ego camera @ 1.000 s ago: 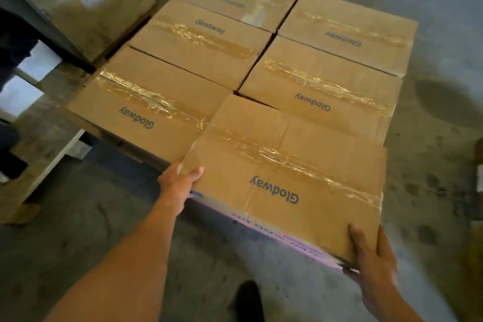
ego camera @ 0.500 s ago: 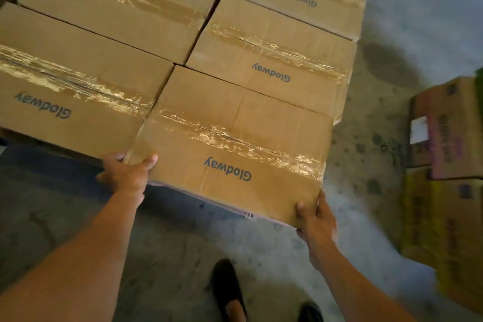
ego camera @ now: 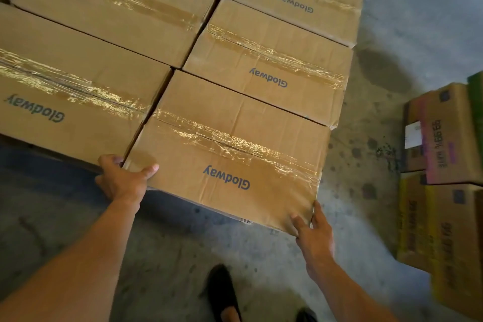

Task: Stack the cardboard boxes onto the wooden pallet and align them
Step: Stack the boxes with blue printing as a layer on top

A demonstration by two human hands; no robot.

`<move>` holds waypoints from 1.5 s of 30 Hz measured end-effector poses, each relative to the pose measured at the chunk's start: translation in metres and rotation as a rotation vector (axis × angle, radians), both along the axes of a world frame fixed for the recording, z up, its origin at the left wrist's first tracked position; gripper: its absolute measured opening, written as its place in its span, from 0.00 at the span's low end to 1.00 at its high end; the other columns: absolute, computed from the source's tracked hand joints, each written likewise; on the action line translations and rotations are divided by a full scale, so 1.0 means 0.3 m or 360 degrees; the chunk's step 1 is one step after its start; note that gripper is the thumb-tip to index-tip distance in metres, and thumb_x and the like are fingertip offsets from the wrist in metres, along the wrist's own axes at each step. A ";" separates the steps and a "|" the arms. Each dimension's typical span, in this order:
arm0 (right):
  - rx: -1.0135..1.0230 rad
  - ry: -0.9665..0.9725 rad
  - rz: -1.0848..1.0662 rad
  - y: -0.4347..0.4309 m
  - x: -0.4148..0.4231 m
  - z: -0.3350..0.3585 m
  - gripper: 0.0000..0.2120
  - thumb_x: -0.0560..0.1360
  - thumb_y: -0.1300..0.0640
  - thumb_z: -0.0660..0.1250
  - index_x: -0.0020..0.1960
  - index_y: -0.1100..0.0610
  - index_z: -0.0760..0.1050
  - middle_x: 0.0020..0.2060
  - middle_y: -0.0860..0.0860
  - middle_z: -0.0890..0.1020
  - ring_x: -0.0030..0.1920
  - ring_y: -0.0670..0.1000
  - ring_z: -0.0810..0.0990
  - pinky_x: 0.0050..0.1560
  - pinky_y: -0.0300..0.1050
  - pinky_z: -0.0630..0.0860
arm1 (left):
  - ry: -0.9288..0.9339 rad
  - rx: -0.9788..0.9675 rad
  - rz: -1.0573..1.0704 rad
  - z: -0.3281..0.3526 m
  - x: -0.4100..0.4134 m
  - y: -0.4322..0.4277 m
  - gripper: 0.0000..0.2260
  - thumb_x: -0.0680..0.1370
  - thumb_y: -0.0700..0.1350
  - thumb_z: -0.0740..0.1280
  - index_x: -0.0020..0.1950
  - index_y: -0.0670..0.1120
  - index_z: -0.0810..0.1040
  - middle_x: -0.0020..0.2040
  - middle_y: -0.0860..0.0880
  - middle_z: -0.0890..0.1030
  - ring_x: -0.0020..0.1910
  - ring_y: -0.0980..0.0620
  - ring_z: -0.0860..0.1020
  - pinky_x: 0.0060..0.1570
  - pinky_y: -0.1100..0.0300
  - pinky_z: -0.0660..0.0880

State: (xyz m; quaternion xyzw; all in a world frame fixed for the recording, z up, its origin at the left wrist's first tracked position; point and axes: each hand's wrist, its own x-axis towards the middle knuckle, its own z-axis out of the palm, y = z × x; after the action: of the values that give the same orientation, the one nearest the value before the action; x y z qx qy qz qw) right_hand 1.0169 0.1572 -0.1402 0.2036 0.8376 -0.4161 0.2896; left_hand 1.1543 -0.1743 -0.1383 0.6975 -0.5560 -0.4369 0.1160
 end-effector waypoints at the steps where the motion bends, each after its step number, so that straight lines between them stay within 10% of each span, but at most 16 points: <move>1: -0.0007 -0.0005 -0.0018 0.001 -0.002 -0.001 0.37 0.76 0.48 0.73 0.79 0.39 0.58 0.73 0.48 0.73 0.68 0.59 0.76 0.66 0.67 0.74 | 0.0001 0.0003 0.0018 -0.002 0.000 0.001 0.36 0.68 0.44 0.81 0.70 0.49 0.66 0.70 0.38 0.65 0.61 0.38 0.72 0.51 0.50 0.73; 19: 0.0008 -0.0065 0.0157 0.029 -0.044 0.052 0.36 0.77 0.45 0.71 0.80 0.43 0.58 0.75 0.50 0.69 0.72 0.60 0.70 0.72 0.65 0.67 | -0.0301 -0.0113 -0.0088 0.051 -0.015 0.035 0.40 0.66 0.45 0.82 0.71 0.38 0.65 0.71 0.36 0.67 0.67 0.33 0.70 0.61 0.40 0.74; 28: 0.0326 0.0401 0.0286 0.202 -0.306 0.439 0.30 0.81 0.43 0.63 0.80 0.50 0.61 0.76 0.55 0.69 0.74 0.60 0.68 0.71 0.58 0.69 | -0.0204 -0.0646 -0.1015 0.498 -0.381 0.314 0.24 0.80 0.46 0.69 0.74 0.42 0.69 0.70 0.39 0.71 0.69 0.38 0.71 0.67 0.46 0.68; 45: 0.0355 0.1099 -0.0461 1.233 -0.960 1.201 0.24 0.82 0.48 0.61 0.75 0.56 0.67 0.71 0.60 0.73 0.68 0.63 0.72 0.65 0.56 0.70 | 0.0309 -0.1312 -0.1934 1.364 -1.408 1.303 0.24 0.79 0.54 0.68 0.72 0.47 0.72 0.68 0.41 0.76 0.65 0.37 0.75 0.62 0.47 0.72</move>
State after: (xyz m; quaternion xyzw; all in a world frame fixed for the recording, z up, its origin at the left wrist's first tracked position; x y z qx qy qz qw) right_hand 0.7288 0.5270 0.2199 0.1979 0.8884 -0.4031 -0.0949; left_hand 0.7319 0.2165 0.2710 0.1249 -0.9503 -0.2396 0.1549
